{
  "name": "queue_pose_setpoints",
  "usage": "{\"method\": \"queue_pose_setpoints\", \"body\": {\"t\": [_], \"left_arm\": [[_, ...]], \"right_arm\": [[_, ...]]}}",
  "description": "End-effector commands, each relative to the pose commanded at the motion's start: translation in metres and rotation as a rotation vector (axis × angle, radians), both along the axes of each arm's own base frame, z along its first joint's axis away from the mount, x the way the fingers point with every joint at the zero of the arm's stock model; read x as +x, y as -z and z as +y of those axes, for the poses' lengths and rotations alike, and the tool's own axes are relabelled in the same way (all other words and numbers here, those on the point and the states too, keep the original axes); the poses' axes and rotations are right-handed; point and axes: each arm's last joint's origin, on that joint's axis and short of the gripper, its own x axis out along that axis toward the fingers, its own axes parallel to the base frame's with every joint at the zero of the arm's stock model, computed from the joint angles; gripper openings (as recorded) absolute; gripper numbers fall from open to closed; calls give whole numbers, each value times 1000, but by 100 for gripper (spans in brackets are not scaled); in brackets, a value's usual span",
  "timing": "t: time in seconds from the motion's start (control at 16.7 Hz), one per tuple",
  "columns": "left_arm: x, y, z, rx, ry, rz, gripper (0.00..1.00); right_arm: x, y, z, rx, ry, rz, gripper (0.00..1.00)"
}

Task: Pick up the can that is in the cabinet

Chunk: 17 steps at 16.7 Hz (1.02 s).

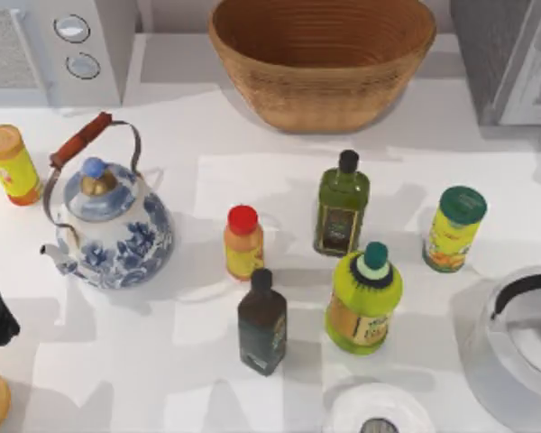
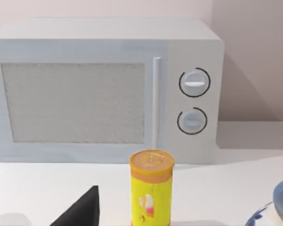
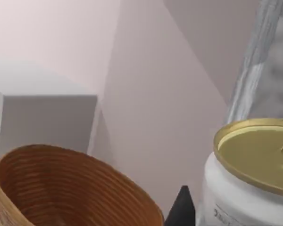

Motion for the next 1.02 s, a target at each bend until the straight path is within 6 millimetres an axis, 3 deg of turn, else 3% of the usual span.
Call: {"method": "queue_pose_setpoints", "body": {"t": [0.18,0.36,0.48,0.66,1.02], "left_arm": [[0,0,0,0,0,0,100],[0,0,0,0,0,0,100],[0,0,0,0,0,0,100],[0,0,0,0,0,0,100],[0,0,0,0,0,0,100]], "right_arm": [[23,78,-49,19,7,110,0],[21,148,-89,47,20,188,0],[13,182,-108,60,27,218,0],[3,210,-123,72,35,239,0],[2,215,-123,78,32,248,0]]}}
